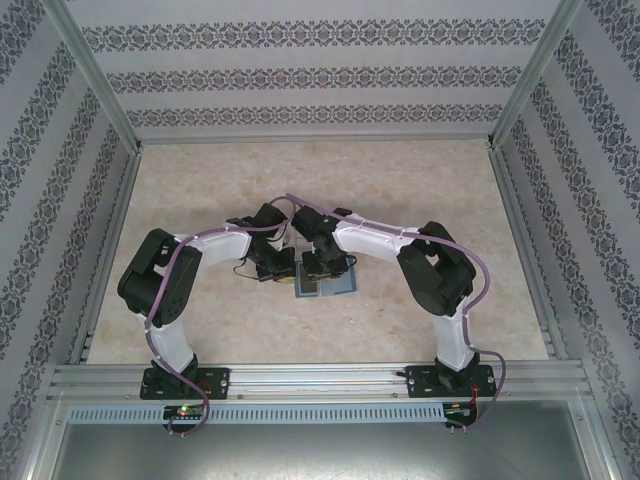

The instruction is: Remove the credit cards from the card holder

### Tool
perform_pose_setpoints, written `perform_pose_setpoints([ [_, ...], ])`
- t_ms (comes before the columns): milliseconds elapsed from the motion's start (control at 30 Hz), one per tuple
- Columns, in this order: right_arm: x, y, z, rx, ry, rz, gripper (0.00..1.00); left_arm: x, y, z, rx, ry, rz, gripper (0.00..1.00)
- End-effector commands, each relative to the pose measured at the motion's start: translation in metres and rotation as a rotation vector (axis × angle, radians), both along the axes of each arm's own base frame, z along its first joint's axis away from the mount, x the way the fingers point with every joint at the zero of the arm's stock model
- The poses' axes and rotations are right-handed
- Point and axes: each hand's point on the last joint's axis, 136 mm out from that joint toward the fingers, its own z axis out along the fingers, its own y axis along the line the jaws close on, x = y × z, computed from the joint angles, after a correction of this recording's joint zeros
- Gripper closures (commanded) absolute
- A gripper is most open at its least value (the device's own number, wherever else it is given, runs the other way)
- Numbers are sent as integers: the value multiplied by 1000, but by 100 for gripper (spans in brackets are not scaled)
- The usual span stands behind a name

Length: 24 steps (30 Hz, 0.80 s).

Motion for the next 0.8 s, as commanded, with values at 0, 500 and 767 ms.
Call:
perform_pose_setpoints([
  [0, 1, -11, 20, -31, -39, 21, 69, -17, 4, -9, 39, 51, -29, 100],
  [500, 3, -43, 29, -54, -48, -15, 75, -15, 4, -9, 42, 54, -32, 100],
  [767, 3, -58, 23, -71, -43, -22, 88, -16, 4, -9, 46, 56, -32, 100],
])
